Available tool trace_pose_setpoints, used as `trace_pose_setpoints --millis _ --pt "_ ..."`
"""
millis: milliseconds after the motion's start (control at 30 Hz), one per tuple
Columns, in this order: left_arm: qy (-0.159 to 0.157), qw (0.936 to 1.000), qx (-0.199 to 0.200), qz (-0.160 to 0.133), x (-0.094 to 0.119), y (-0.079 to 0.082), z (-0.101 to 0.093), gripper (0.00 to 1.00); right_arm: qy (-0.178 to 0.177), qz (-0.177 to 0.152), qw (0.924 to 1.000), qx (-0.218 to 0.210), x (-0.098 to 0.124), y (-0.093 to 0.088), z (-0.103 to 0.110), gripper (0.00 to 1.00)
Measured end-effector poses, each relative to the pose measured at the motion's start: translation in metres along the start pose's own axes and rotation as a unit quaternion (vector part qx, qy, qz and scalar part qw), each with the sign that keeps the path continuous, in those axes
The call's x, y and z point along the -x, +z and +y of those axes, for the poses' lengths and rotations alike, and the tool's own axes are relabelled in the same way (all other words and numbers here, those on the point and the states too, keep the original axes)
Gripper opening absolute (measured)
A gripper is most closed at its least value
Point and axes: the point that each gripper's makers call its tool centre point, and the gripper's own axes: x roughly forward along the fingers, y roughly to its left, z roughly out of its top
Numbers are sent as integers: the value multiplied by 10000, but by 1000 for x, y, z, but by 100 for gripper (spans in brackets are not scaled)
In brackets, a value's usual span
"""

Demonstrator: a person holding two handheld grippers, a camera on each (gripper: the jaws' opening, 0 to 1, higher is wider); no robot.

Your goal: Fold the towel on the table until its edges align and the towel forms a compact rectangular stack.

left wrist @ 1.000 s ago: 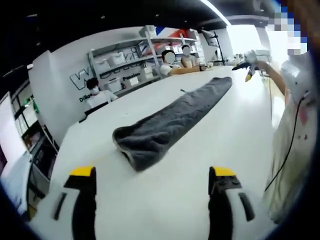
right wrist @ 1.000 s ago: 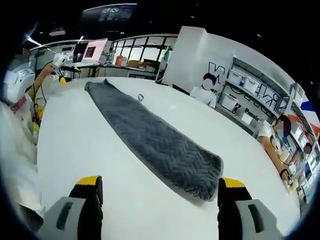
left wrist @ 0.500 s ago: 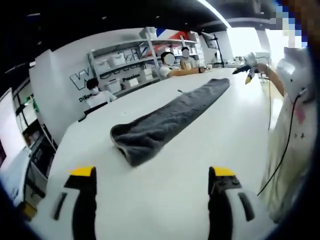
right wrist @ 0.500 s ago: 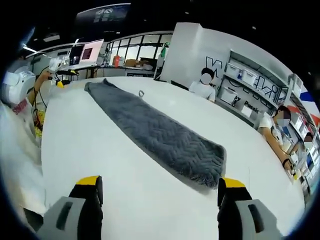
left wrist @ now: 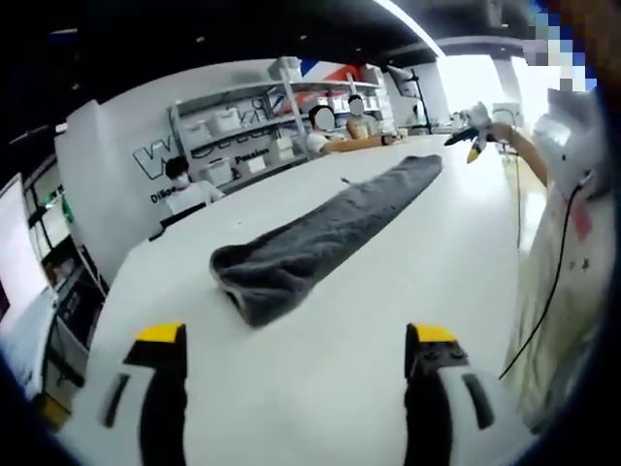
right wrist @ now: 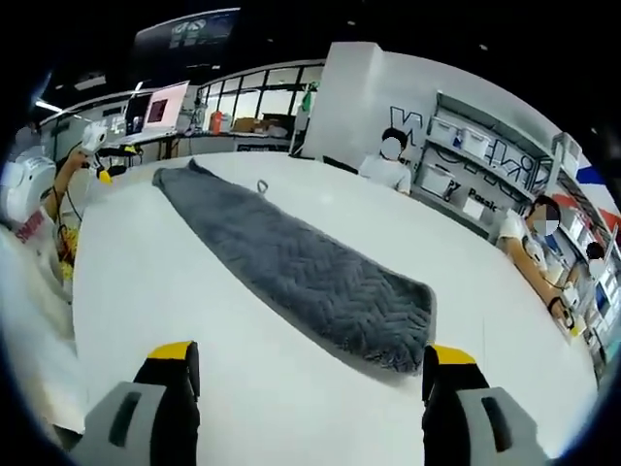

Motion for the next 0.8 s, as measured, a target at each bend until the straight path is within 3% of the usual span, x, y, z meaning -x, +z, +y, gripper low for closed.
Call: trace_pose_setpoints --millis 400,800 --pt "-195 9998 -70 0 -3 1 -13 98 65 118 9998 -141 -21 2 -21 100" --pt "-245 9996 -136 31 -5 4 -19 97 68 155 9998 -44 -36 19 -40 100"
